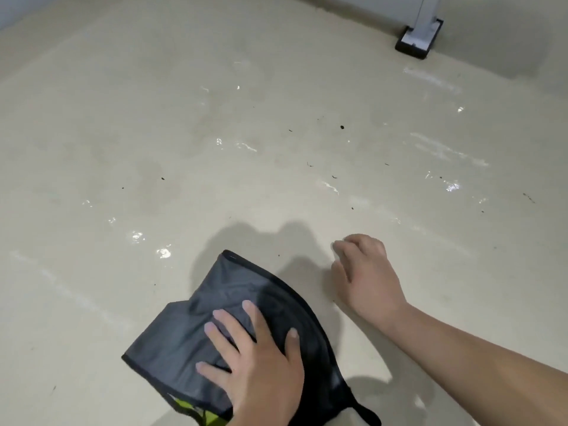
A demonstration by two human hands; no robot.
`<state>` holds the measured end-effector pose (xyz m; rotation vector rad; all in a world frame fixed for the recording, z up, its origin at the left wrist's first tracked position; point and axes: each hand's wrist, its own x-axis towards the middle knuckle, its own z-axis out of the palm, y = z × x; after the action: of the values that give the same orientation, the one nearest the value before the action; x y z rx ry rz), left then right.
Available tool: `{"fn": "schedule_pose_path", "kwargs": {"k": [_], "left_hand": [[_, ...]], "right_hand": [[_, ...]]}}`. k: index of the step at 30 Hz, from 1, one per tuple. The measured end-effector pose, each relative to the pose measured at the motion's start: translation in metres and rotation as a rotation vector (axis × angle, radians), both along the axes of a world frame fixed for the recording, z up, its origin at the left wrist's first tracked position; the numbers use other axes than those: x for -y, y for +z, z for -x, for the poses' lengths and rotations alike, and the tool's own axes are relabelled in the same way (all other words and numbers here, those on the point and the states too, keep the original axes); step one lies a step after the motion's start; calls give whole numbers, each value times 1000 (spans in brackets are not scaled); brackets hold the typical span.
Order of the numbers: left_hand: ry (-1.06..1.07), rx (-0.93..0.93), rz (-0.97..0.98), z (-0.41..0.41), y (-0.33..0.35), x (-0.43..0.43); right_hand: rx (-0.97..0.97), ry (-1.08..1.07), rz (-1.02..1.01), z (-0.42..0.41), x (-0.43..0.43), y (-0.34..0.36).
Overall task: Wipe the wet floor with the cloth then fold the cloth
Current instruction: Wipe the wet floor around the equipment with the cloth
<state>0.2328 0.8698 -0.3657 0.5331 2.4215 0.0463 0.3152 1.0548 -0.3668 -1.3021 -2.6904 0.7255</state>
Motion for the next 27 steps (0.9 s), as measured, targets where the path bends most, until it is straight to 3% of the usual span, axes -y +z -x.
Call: {"fn": "schedule_pose_path", "kwargs": {"k": [4, 10, 15, 18, 21, 24, 27], "left_hand": [[-213, -59, 34, 50, -21, -36], [-568, -194, 37, 101, -21, -163], [-846, -185, -87, 18, -25, -217], [-1185, -174, -168, -38, -29, -195], [-1460, -135, -334, -44, -39, -156], [-1468, -164, -494, 11, -47, -136], [-1238, -272, -402, 93, -50, -120]], "right_hand": [[1, -27, -71, -18, -7, -2], [-17, -139, -45, -64, -39, 6], [-81, -448, 94, -100, -53, 7], [-72, -528, 110, -116, -59, 5], [-50, -530, 100, -117, -60, 7], [-82, -484, 93, -104, -59, 9], [-134, -407, 146, -79, -51, 10]]}}
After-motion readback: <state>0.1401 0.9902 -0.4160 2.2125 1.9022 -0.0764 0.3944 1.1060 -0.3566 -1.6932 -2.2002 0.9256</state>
